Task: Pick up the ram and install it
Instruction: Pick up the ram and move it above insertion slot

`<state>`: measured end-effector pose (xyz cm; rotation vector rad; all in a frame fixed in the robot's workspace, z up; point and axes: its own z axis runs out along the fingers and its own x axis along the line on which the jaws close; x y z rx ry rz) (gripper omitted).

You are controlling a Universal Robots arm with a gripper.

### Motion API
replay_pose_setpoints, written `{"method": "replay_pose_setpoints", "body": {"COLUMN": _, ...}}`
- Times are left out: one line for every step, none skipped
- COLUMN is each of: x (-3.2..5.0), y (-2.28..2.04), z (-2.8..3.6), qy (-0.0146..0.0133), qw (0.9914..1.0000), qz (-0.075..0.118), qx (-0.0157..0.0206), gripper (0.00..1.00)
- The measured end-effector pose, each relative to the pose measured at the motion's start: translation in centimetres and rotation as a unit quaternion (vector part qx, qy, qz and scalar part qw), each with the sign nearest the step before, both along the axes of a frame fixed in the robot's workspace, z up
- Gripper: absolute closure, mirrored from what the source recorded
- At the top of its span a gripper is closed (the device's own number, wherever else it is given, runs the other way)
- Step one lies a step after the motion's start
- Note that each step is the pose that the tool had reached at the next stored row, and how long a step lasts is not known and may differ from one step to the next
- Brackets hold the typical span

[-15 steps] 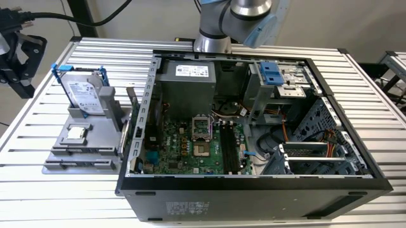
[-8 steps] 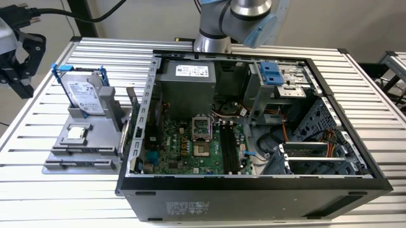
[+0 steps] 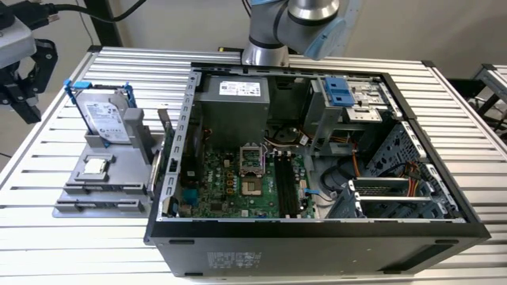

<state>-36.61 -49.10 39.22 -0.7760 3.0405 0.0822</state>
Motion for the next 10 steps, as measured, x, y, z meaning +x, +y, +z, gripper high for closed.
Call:
{"method": "replay_pose_setpoints", "body": {"x": 0.00, "y": 0.00, "z": 0.00, "qy": 0.0000, "qw": 0.99995, "qz": 0.010, "qx": 0.0000, "gripper": 1.00}}
{"method": "replay_pose_setpoints", "body": {"x": 0.00, "y": 0.00, "z": 0.00, "qy": 0.0000, "qw": 0.99983, "qz": 0.019, "qx": 0.0000, "gripper": 1.00}}
{"method": "replay_pose_setpoints", "body": {"x": 0.00, "y": 0.00, "z": 0.00, "qy": 0.0000, "qw": 0.99962, "qz": 0.028, "qx": 0.0000, "gripper": 1.00}}
{"method": "replay_pose_setpoints", "body": {"x": 0.00, "y": 0.00, "z": 0.00, "qy": 0.0000, "qw": 0.99933, "qz": 0.036, "qx": 0.0000, "gripper": 1.00}}
{"method": "replay_pose_setpoints", "body": {"x": 0.00, "y": 0.00, "z": 0.00, "qy": 0.0000, "qw": 0.99896, "qz": 0.045, "qx": 0.0000, "gripper": 1.00}}
{"method": "replay_pose_setpoints", "body": {"x": 0.00, "y": 0.00, "z": 0.00, "qy": 0.0000, "qw": 0.99849, "qz": 0.055, "qx": 0.0000, "gripper": 1.00}}
{"method": "replay_pose_setpoints", "body": {"x": 0.00, "y": 0.00, "z": 0.00, "qy": 0.0000, "qw": 0.99795, "qz": 0.064, "qx": 0.0000, "gripper": 1.00}}
{"method": "replay_pose_setpoints", "body": {"x": 0.00, "y": 0.00, "z": 0.00, "qy": 0.0000, "qw": 0.99732, "qz": 0.073, "qx": 0.0000, "gripper": 1.00}}
{"method": "replay_pose_setpoints", "body": {"x": 0.00, "y": 0.00, "z": 0.00, "qy": 0.0000, "qw": 0.99666, "qz": 0.082, "qx": 0.0000, "gripper": 1.00}}
{"method": "replay_pose_setpoints", "body": {"x": 0.00, "y": 0.00, "z": 0.00, "qy": 0.0000, "qw": 0.99586, "qz": 0.091, "qx": 0.0000, "gripper": 1.00}}
